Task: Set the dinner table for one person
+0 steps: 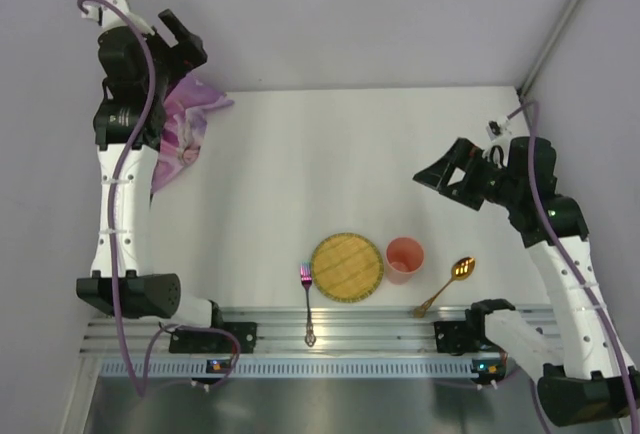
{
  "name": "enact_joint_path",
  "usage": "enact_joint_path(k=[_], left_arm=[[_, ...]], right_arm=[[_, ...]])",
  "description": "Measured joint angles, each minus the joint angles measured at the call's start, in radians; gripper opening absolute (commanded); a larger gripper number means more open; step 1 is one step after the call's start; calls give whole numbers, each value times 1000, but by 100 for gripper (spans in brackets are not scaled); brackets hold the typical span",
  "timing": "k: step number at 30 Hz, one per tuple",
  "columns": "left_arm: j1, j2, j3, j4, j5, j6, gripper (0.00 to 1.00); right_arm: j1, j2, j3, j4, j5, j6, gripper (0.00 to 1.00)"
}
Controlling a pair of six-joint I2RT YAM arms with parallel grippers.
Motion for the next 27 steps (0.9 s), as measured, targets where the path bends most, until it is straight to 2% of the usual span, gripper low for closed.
enact_joint_path(k=[3, 6, 8, 12, 17, 24, 27], left_arm=[[3, -26, -19, 3, -12, -91, 99], [12, -150, -244, 108, 69, -133, 98], [11, -214, -355, 110, 76, -163, 99], [11, -193, -371, 59, -3, -183, 99], [11, 35, -257, -55, -138, -154, 88], [11, 396, -205, -139, -237, -115, 90], [11, 528, -105, -170, -262, -92, 89]], right_arm=[[8, -60, -31, -1, -15, 8, 100], [27, -99, -57, -2, -26, 12, 100], [41, -114, -68, -5, -29, 12, 100], [55, -121, -71, -25, -29, -2, 100], [60, -99, -52, -74, -9, -43, 100], [61, 12, 62, -148, 24, -101, 100], [61, 33, 63, -161, 43, -102, 100]])
